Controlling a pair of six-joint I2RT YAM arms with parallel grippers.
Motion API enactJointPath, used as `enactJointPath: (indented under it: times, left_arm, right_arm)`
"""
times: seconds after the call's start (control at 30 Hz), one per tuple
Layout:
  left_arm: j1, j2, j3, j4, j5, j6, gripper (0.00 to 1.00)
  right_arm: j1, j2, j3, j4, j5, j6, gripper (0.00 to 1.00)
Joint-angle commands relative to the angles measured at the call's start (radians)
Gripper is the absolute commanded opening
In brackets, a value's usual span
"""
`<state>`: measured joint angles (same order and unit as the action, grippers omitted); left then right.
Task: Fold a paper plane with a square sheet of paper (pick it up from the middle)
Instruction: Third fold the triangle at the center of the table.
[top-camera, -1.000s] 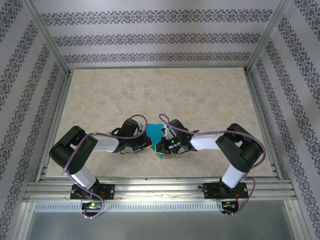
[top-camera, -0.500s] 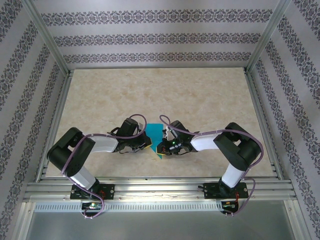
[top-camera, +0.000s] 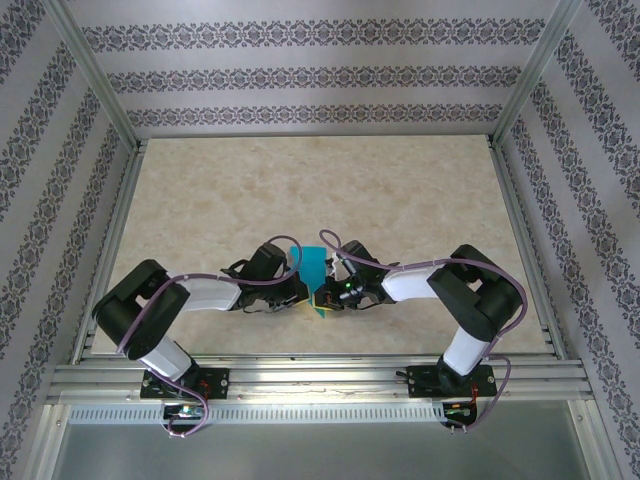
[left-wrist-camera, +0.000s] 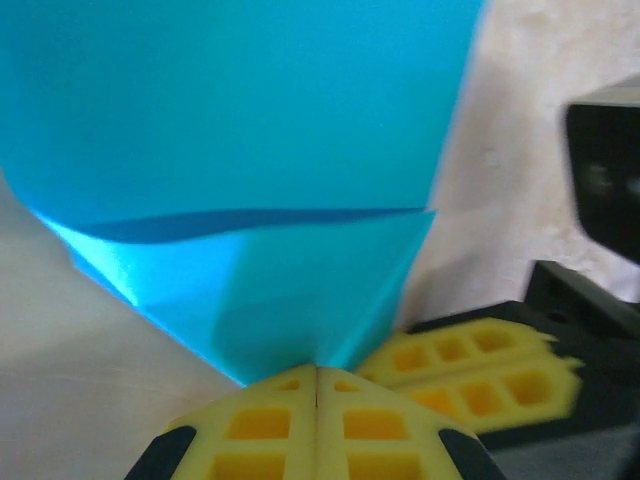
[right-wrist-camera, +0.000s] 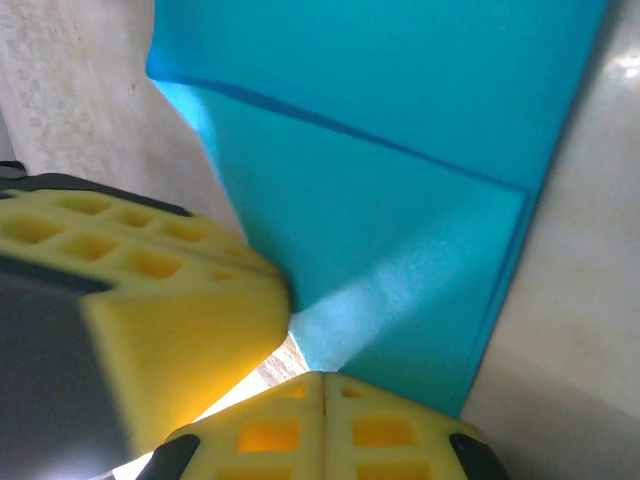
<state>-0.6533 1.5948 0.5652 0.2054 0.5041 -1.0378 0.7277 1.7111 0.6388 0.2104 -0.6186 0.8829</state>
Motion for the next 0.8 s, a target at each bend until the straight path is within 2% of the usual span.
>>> enactJointPath:
  times: [0.0, 0.1, 0.47, 0.77]
  left_arm:
    - [-0.007, 0.010, 0.022, -0.082, -0.086, 0.005, 0.00]
    - [0.009, 0.005, 0.013, -0.103, -0.128, 0.005, 0.00]
    - [0.103, 0.008, 0.015, -0.088, -0.087, 0.026, 0.00]
    - [0.185, -0.002, 0.020, -0.147, -0.086, 0.089, 0.00]
  right_arm:
    - [-0.014, 0.027, -0.014, -0.106, 0.037, -0.035, 0.00]
    - [-0.014, 0.022, -0.019, -0.122, 0.045, -0.045, 0.00]
    - [-0.016, 0.030, -0.022, -0.153, 0.058, -0.074, 0.00]
    - [-0.014, 0.027, -0.013, -0.181, 0.053, -0.090, 0.00]
